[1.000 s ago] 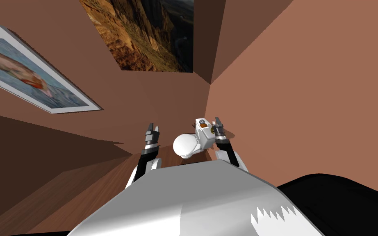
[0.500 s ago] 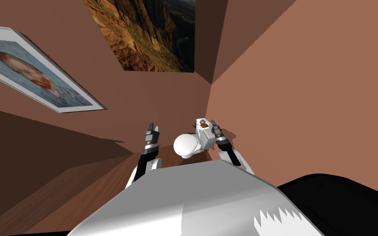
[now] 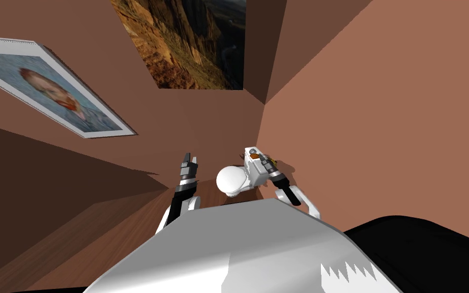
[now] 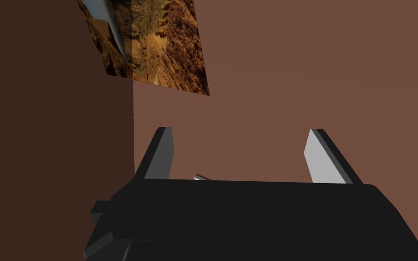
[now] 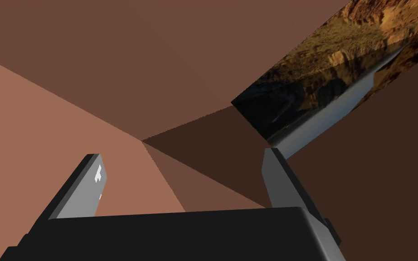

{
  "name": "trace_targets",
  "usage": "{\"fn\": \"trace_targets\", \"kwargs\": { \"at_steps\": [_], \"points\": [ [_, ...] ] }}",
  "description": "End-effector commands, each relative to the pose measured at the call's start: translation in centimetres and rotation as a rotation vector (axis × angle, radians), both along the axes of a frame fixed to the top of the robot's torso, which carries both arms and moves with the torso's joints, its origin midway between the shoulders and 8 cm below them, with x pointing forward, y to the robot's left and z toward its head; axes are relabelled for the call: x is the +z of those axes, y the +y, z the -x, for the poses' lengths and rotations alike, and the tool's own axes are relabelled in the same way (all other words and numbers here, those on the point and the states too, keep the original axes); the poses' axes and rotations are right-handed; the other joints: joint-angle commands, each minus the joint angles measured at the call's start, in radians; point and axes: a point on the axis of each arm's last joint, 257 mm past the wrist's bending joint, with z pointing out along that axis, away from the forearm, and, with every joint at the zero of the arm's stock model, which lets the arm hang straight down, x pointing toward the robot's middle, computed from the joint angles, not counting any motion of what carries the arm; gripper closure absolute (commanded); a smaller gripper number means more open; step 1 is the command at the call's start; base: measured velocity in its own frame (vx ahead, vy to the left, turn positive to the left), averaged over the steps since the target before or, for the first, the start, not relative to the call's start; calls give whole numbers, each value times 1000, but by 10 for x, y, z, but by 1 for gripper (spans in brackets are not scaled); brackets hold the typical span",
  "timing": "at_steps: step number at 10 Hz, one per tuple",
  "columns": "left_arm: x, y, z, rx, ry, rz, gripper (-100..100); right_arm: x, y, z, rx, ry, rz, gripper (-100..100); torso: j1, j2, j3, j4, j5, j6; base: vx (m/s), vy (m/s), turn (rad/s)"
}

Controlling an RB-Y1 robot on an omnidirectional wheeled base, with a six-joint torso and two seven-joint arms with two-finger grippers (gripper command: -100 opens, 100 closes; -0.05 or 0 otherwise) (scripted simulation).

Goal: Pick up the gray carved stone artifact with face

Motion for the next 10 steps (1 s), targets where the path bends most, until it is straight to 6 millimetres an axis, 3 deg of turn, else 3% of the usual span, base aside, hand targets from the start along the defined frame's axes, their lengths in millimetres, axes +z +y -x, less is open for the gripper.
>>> {"fn": "trace_targets", "kwargs": {
  "at_steps": [1,5,9,10],
  "points": [
    [0,0,0,0,0,0,0,-16,-2,-1,-9,22,125,-100,0,0,0,0,0,0,0,-1,61],
    [0,0,0,0,0,0,0,-59,-15,-3,-22,73,438,-100,0,0,0,0,0,0,0,-1,54],
    [0,0,0,0,0,0,0,-104,-41,-2,-16,125,768,-100,0,0,0,0,0,0,0,1,58],
    [0,0,0,0,0,0,0,-105,-42,-1,-16,126,775,-100,0,0,0,0,0,0,1,-1,24]
  ]
}}
